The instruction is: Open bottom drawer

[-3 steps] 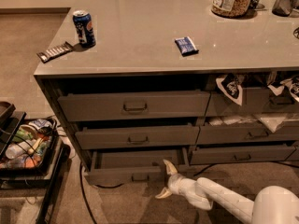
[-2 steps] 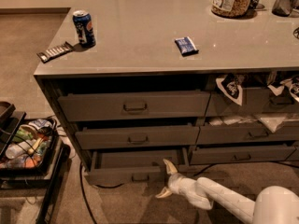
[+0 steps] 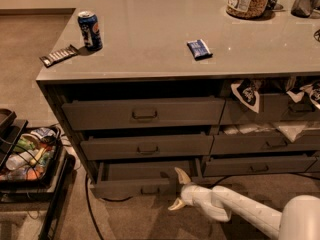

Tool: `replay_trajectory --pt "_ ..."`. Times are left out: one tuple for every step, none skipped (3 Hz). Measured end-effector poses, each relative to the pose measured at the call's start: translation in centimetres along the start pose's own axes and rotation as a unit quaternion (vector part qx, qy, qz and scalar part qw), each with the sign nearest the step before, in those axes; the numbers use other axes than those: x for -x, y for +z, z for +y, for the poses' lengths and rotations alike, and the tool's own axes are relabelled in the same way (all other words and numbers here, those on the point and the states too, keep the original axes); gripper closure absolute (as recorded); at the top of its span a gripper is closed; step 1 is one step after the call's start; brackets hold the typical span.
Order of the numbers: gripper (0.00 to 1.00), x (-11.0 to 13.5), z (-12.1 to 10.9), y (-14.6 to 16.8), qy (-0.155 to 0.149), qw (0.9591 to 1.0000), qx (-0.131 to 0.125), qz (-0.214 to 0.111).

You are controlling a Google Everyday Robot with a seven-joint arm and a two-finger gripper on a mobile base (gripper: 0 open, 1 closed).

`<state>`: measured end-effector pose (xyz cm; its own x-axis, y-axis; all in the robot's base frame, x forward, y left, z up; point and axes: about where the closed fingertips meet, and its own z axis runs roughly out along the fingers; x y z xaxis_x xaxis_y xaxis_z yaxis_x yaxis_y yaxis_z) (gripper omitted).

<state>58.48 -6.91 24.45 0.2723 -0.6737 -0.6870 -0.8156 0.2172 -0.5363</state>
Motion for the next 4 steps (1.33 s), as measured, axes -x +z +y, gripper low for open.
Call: replay_trajectory --pt "0.16 0.22 -0.11 -0.09 -0.002 1.0 0.001 0.0" --pt "0.39 0.22 -0.11 -0.09 -0.002 1.0 0.001 0.0" --pt "0.7 0.22 -0.11 -0.09 -0.002 1.0 0.001 0.0" --pt "0.94 0.22 -0.11 -0.08 -0.002 1.0 0.001 0.0"
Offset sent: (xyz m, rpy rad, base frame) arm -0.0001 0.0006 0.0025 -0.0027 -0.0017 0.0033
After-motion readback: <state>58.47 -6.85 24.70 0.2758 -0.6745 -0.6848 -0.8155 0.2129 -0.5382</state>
